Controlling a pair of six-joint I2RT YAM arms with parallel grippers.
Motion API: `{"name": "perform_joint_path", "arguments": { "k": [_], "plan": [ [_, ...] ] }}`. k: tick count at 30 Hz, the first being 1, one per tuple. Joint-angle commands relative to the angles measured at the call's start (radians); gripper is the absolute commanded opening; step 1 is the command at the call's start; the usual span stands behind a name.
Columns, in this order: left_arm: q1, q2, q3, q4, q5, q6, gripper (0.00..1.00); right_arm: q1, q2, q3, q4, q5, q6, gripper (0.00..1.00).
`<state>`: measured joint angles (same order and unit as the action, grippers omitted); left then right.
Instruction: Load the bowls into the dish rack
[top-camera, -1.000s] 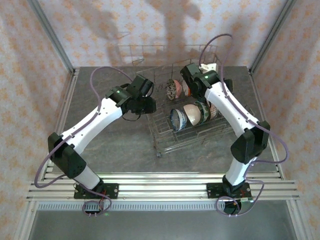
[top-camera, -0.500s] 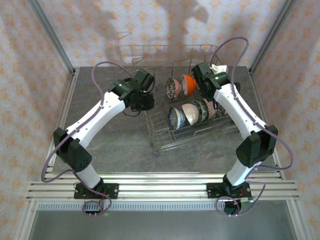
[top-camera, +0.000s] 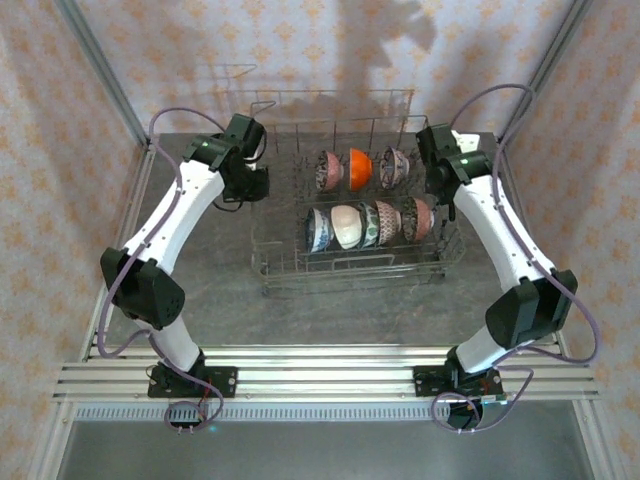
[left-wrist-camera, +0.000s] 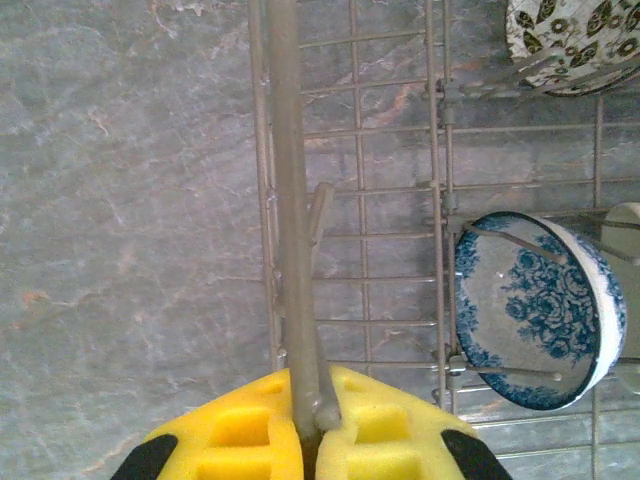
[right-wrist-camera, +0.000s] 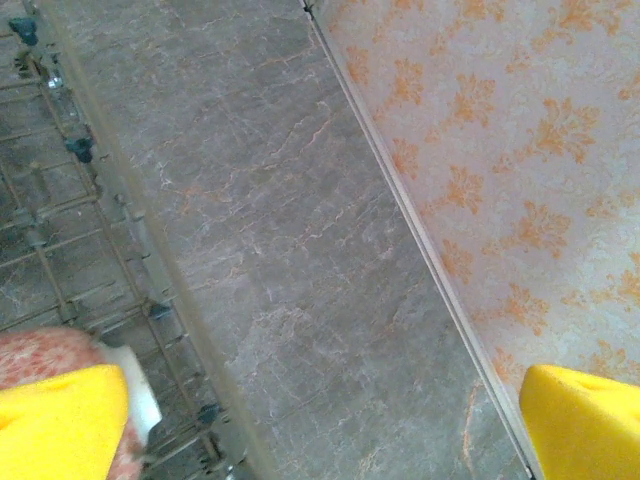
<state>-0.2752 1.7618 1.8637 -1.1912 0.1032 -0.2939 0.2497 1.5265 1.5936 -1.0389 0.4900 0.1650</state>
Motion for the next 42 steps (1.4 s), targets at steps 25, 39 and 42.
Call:
{"name": "perform_joint_path", "arguments": {
  "k": [25,39,42],
  "plan": [
    [0.106,-0.269,-0.081,0.281,-0.255,0.075,0.99,-0.402,-0.121,-0.372,0.45,-0.171,-0.05,1.0],
    [0.222,-0.602,-0.933,0.973,-0.508,0.135,0.99,-0.374,0.028,-0.711,0.96,-0.408,-0.147,0.99],
    [0.223,-0.624,-1.064,1.122,-0.516,0.174,0.99,-0.339,0.051,-0.765,1.044,-0.424,-0.159,0.99]
  ]
}}
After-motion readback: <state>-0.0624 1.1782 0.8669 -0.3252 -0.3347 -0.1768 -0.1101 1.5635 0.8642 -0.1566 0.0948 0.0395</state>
